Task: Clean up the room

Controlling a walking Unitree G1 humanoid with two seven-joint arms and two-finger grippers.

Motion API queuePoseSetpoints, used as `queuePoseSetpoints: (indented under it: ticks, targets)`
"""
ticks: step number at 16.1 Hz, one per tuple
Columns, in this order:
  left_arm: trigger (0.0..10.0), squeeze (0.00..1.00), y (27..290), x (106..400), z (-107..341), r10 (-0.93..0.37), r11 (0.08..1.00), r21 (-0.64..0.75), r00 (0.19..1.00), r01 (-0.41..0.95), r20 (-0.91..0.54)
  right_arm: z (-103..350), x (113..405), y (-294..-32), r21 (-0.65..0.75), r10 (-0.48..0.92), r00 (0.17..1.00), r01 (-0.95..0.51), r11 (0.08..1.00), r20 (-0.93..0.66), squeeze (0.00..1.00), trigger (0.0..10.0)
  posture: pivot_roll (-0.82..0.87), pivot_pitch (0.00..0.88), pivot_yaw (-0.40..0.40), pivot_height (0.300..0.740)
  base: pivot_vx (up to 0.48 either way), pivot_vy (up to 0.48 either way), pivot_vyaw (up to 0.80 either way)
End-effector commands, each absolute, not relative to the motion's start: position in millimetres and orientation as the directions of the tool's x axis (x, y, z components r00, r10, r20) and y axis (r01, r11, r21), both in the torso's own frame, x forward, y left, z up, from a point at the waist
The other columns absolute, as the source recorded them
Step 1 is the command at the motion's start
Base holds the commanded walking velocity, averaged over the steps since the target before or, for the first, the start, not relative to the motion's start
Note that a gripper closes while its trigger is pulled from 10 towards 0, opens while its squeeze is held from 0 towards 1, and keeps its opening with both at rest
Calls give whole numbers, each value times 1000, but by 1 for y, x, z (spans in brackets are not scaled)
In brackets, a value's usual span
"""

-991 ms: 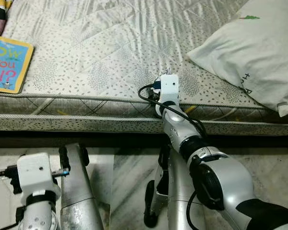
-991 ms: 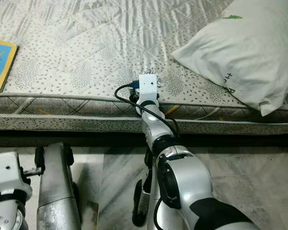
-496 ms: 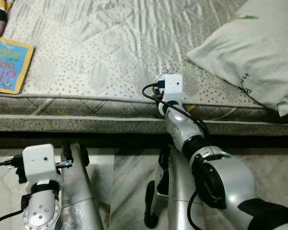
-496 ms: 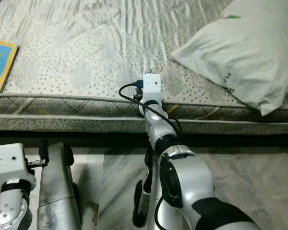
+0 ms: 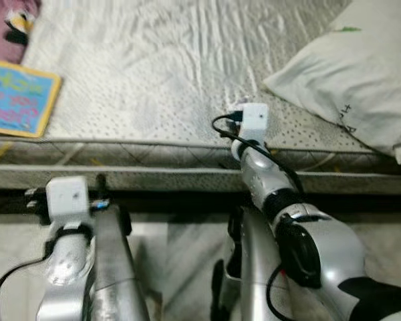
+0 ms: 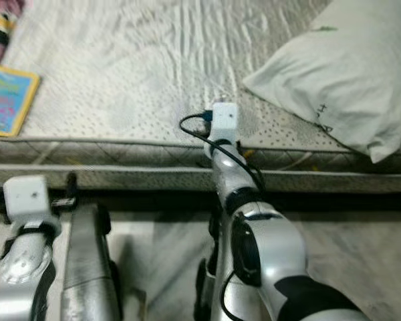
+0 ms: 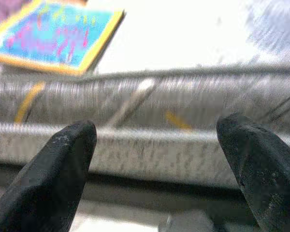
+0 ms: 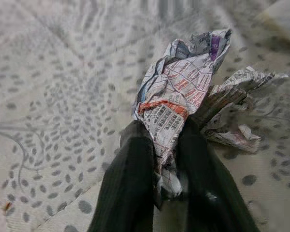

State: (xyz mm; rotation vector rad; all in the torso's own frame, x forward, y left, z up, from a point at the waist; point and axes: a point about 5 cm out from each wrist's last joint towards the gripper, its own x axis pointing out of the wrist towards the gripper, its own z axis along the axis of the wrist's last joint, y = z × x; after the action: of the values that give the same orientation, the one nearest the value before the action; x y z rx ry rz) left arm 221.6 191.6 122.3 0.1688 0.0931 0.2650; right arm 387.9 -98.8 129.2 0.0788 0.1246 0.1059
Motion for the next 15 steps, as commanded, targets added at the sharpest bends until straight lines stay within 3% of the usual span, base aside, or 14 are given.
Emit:
queuePoseSetpoints:
  ticks: [1,5,8,12,15]
  targets:
    - [10000,0,190,224,117,253,956,172,964,-236,-85,127,387,-111,89,95,989,-86,992,-110,0,0,175,72,-64,483,0,0,0]
    - [10000,0,172,252,116,100,990,107,993,-94,-57,119,378,-143,-11,165,985,-166,986,-49,0,0,81,0,2,483,0,0,0]
    - [10000,0,158,277,121,12,998,64,1000,-12,-7,93,348,-182,-144,145,989,-148,979,-30,0,0,5,0,53,483,0,0,0]
    - [10000,0,154,281,113,-22,999,42,1000,22,-16,59,296,-190,-197,205,976,-215,956,-71,0,0,-38,0,93,483,0,0,0]
    - [10000,0,160,273,97,3,1000,20,999,-2,-52,57,267,-199,-168,106,993,-113,979,-49,0,0,-57,0,80,483,0,0,0]
